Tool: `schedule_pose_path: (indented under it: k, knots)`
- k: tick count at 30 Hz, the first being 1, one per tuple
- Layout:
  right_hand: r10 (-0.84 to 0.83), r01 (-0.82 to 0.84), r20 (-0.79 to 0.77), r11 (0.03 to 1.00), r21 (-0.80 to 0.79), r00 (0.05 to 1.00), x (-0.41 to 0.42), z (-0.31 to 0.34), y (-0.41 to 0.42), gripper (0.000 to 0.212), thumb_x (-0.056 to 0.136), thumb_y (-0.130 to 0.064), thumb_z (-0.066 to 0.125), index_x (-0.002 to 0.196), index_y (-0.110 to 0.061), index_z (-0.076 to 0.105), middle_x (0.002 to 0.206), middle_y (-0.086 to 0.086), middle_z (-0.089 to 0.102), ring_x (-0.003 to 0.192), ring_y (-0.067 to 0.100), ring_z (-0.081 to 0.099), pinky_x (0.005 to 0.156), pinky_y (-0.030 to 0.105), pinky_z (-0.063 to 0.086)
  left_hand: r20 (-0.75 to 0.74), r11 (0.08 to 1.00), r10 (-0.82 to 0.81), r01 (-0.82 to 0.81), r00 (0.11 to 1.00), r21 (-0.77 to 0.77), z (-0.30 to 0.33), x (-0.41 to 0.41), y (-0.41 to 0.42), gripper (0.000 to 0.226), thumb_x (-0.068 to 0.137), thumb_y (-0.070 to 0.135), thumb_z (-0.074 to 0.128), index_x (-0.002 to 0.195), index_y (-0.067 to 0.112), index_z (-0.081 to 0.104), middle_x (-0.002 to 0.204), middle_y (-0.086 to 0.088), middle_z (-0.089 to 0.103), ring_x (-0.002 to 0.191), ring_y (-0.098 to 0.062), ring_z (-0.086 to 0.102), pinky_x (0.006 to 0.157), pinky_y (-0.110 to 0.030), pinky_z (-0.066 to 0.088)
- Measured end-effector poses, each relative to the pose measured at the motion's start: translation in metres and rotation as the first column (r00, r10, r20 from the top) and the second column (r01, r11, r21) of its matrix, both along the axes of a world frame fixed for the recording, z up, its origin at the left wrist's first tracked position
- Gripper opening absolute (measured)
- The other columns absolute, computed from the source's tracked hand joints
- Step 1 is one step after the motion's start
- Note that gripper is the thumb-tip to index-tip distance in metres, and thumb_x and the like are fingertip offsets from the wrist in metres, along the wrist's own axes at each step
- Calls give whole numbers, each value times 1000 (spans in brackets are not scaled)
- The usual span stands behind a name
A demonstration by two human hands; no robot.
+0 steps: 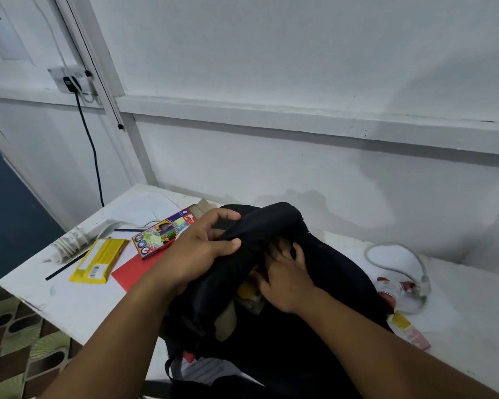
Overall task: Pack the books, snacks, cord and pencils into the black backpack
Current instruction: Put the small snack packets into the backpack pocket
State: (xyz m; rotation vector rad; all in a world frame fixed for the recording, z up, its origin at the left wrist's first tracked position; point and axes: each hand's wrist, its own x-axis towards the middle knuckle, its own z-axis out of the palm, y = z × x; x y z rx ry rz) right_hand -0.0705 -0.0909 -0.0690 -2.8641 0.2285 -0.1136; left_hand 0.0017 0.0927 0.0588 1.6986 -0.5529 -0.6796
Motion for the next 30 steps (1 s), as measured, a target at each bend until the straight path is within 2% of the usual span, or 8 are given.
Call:
schedule_pose_path:
  k: [7, 10, 12, 16, 21, 26, 28, 30]
  knots:
    - [-56, 9, 112, 925, 380, 992, -36, -4, -7, 68, 93, -41, 54, 155, -33, 27, 164, -11, 14, 152, 7, -2, 123, 38, 12, 11, 995, -69, 68, 998, 71, -18, 0, 2, 43, 78, 26, 82, 114, 40, 62, 107, -2, 75, 98, -27, 73, 95, -54, 55]
    - [-238, 109, 119, 761, 640, 964, -73, 1, -7, 48, 94, -44, 57, 141, -34, 53, 152, -17, 41, 143, -2, 30, 120, 29, 28, 205, 974, -124, 80, 971, 212, -33, -6, -3, 48, 69, 47, 84, 111, 45, 60, 115, 16, 69, 111, -4, 63, 99, -31, 49]
    - [-343, 190, 125, 747, 637, 931, -100, 5, -4, 32, 95, -36, 62, 126, -37, 65, 138, -23, 53, 129, -11, 44, 111, 18, 36, 339, 961, -169, 79, 926, 266, -40, -17, -9, 47, 74, 47, 83, 114, 43, 58, 118, 24, 62, 112, 12, 53, 90, -10, 40]
    - [-498, 266, 265, 758, 595, 826, -144, 13, 3, 19, 91, -19, 69, 103, -34, 73, 107, -27, 67, 106, -13, 58, 88, 7, 45, 439, 977, -147, 60, 886, 206, -57, -38, -27, 33, 81, 44, 78, 108, 38, 61, 112, 27, 59, 102, 25, 46, 78, 1, 35]
    - [-697, 389, 328, 659, 643, 638, -190, 6, 4, 20, 90, -9, 68, 96, -27, 75, 93, -24, 70, 92, -5, 65, 79, 7, 48, 381, 991, -129, 110, 915, 72, -68, -70, -52, 15, 88, 29, 74, 99, 35, 65, 101, 16, 65, 96, 12, 57, 77, -7, 42]
    - [-830, 478, 299, 524, 705, 470, -225, -20, -7, 27, 93, -5, 63, 95, -31, 71, 97, -19, 71, 90, 2, 67, 77, 15, 55, 87, 989, -122, 128, 989, -73, -86, -99, -74, 14, 96, 19, 64, 105, 30, 62, 106, 1, 61, 85, -17, 70, 76, -33, 59]
    - [-845, 518, 285, 509, 688, 452, -230, -28, -17, 31, 93, -4, 62, 97, -35, 67, 106, -17, 69, 94, 0, 64, 75, 12, 52, 265, 966, -251, 260, 931, 3, -108, -107, -80, 18, 99, 24, 58, 113, 35, 62, 119, 6, 60, 102, -10, 65, 91, -32, 54]
    - [-834, 565, 285, 535, 628, 473, -233, -40, -33, 31, 91, -5, 64, 106, -32, 63, 113, -11, 64, 104, 5, 61, 84, 17, 51, 520, 886, -464, 386, 718, 258, -140, -114, -85, 38, 97, 48, 47, 132, 37, 56, 141, 9, 47, 128, -6, 44, 109, -29, 37]
